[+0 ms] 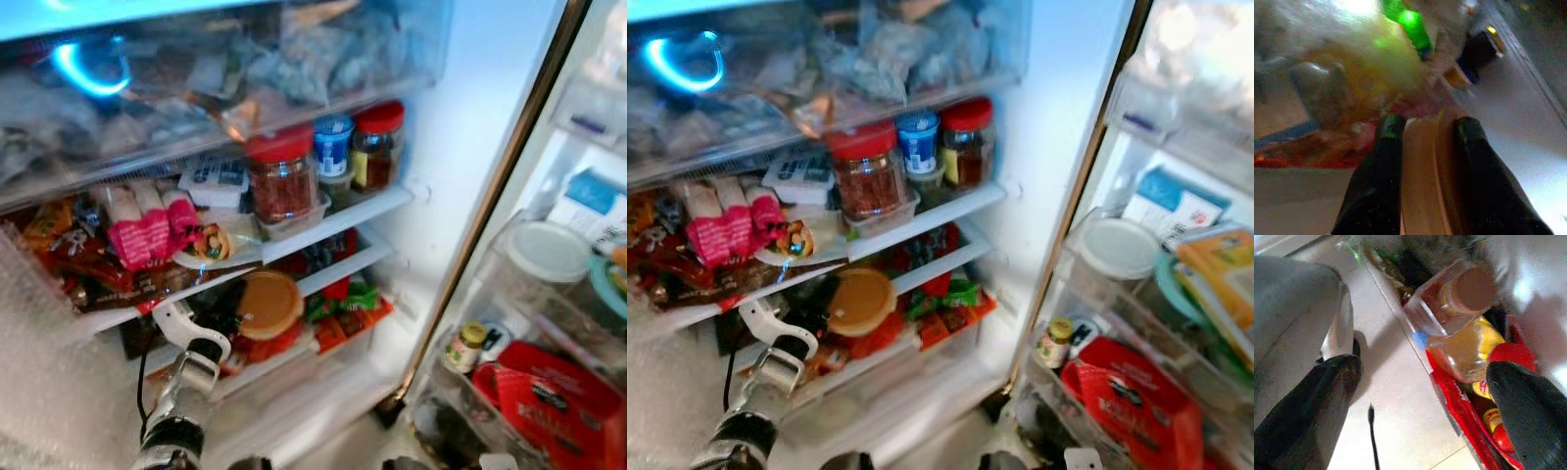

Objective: Restocking fridge

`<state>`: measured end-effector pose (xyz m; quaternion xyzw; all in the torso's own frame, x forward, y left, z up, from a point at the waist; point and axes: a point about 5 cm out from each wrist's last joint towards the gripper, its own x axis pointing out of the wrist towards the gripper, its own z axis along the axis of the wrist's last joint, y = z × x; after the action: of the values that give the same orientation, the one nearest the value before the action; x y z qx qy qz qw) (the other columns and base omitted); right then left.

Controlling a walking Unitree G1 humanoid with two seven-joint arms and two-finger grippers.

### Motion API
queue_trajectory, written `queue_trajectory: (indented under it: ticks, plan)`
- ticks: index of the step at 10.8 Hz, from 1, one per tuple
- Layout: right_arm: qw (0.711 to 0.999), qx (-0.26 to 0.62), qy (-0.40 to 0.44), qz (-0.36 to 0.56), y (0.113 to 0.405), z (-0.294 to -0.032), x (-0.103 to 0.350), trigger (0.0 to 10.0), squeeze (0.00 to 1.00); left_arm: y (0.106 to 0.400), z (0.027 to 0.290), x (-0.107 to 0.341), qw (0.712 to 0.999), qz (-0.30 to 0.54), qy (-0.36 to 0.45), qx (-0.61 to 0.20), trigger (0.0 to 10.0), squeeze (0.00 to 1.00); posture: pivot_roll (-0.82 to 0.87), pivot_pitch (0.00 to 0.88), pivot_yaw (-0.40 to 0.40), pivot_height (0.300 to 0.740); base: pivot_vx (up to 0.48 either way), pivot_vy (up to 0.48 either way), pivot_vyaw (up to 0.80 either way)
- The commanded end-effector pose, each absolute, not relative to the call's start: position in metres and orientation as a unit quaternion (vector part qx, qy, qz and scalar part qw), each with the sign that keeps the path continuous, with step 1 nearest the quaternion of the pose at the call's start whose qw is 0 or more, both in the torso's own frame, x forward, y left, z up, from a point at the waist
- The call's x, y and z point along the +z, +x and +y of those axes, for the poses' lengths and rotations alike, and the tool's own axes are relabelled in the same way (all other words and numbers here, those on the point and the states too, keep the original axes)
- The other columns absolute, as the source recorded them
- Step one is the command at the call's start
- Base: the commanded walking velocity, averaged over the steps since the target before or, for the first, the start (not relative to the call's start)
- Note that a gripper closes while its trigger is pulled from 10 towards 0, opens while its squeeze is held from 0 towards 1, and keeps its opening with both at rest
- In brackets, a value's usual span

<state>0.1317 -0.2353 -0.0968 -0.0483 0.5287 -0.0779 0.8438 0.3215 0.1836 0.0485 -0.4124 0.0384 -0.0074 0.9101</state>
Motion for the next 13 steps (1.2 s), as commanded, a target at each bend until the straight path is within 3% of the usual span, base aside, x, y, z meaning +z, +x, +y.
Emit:
queue_trajectory:
  ticks: [1,5,7,10,13]
  plan:
    - [0.845,-0.08,-0.051,0.526,0.132,-0.238,-0.096,10.0,0.0,0.329,0.19,0.056,0.915,0.024,-0.403,0.021,10.0,0.0,-0.12,0.0,-0.004,0.647,0.0,0.0,0.0]
    - [0.845,-0.077,-0.056,0.526,0.133,-0.239,-0.095,10.0,0.0,0.332,0.196,0.058,0.908,0.016,-0.414,0.063,10.0,0.0,-0.14,0.0,-0.018,0.647,0.0,0.0,0.0]
    - [0.846,-0.076,-0.059,0.525,0.133,-0.241,-0.095,10.0,0.0,0.338,0.205,0.064,0.882,-0.005,-0.458,0.115,10.0,0.0,-0.15,0.0,-0.028,0.647,0.0,0.0,0.0]
    - [0.846,-0.071,-0.066,0.524,0.132,-0.244,-0.094,10.0,0.0,0.341,0.209,0.065,0.865,-0.001,-0.479,0.148,10.0,0.0,-0.19,0.0,-0.046,0.647,0.0,0.0,0.0]
    - [0.848,-0.072,-0.062,0.521,0.129,-0.246,-0.094,10.0,0.0,0.35,0.184,0.067,0.886,0.04,-0.447,0.118,10.0,0.0,-0.22,0.009,-0.053,0.647,0.0,0.0,0.0]
